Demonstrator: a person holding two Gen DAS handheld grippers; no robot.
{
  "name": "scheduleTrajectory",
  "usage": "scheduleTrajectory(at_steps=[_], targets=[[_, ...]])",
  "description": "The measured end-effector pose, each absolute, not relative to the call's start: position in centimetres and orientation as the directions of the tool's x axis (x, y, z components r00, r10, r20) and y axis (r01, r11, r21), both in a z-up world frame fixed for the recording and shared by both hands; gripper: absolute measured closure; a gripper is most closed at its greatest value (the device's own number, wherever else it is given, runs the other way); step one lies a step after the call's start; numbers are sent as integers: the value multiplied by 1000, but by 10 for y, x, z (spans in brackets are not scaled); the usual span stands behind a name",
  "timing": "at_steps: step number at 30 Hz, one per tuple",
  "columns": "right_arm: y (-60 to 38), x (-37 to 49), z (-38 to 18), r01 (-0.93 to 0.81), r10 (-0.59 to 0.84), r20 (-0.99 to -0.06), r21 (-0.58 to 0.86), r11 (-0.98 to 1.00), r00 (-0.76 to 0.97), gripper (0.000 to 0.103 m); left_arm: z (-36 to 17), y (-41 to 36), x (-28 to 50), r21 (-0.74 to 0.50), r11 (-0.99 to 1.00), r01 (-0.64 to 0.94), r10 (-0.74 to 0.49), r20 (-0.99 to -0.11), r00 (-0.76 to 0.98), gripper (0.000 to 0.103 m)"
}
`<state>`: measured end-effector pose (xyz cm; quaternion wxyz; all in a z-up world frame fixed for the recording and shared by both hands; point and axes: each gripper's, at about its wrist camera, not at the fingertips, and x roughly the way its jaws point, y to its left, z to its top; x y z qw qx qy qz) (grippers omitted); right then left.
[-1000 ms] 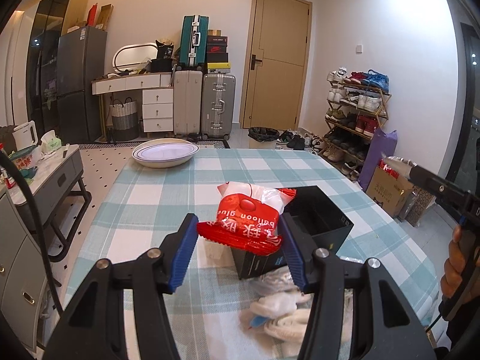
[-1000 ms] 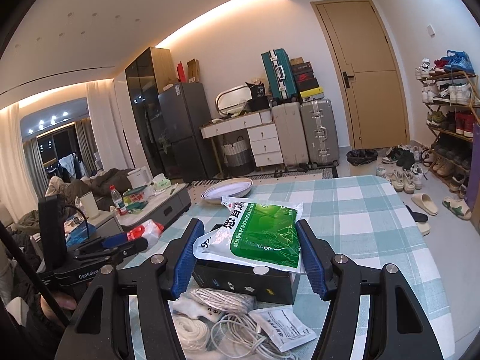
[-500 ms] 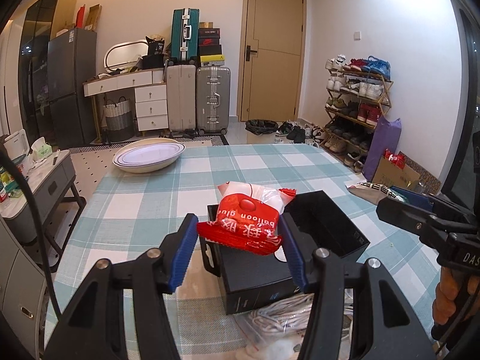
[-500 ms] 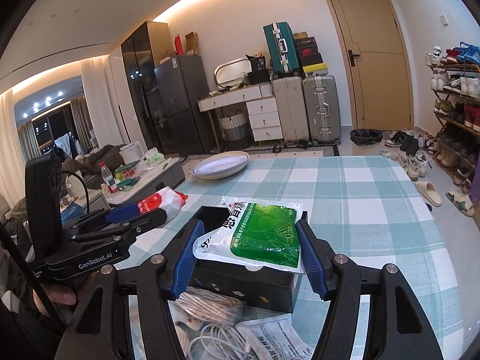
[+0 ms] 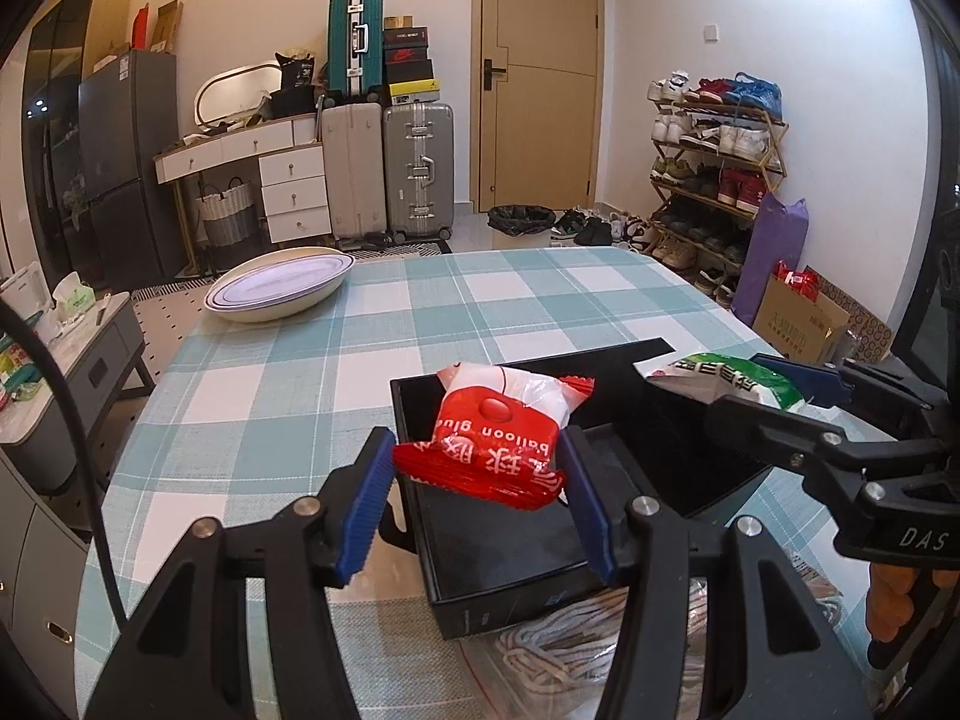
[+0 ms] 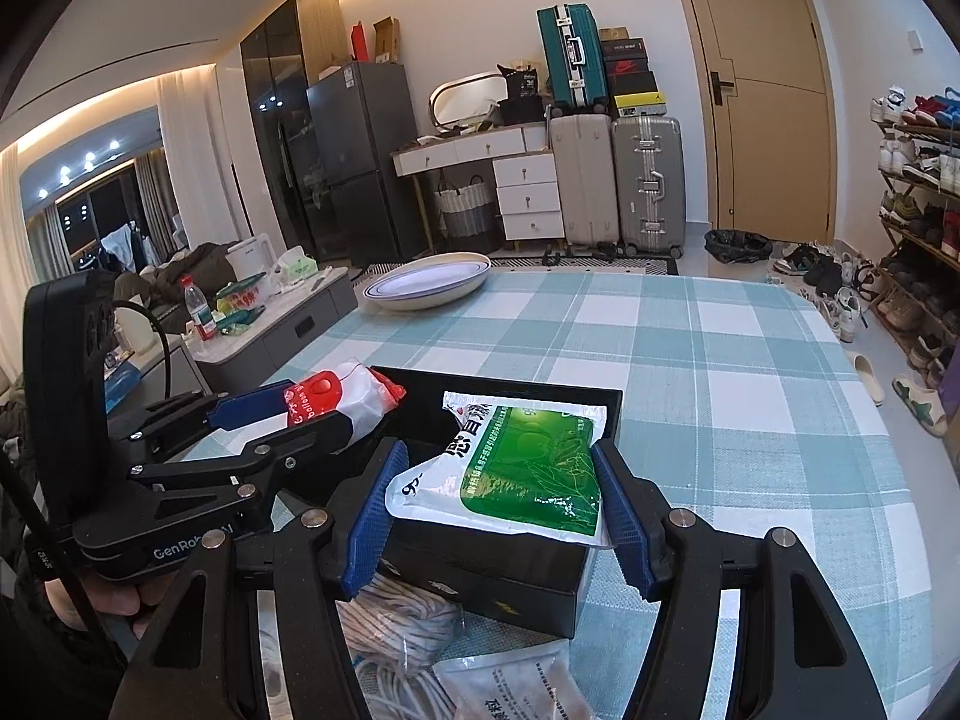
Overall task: Organize soft objects
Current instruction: 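Open both grippers to drop the red bag and green packet into the box, then move both open grippers toward the white cables and bagged rope coil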
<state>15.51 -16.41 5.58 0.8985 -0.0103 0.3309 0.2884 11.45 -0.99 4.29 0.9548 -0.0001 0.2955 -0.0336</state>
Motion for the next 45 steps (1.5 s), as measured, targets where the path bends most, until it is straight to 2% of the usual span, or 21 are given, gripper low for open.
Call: scheduleTrajectory(at_steps=[14,18,21,23,25,29,45], targets=[[-163,172,40,-515,526,-619,218,829,583,39,31,-18,126,-11,994,111,-96,-601,793,46],[-163,170,40,-514,528,-620,223,828,581,32,31,-18,127,-32,991,129,-121,-611,783,41],[-169,162,48,-509,520,-605,210,835,602,18,36,-17,119,-43,990,136,-134,-598,790,27],[-174,156,53,-507,522,-598,213,835,609,12,39,-14,113,-48,990,129,-132,-593,794,9],[-181,149,58,-496,513,-592,210,843,621,9,43,-11,105,-51,991,120,-127,-582,803,0],[-195,133,64,-481,501,-594,208,852,630,1,45,-6,89,-51,993,105,-115,-589,800,0],[-226,74,58,-435,470,-628,224,872,620,1,42,1,23,-23,993,114,-105,-603,791,0]])
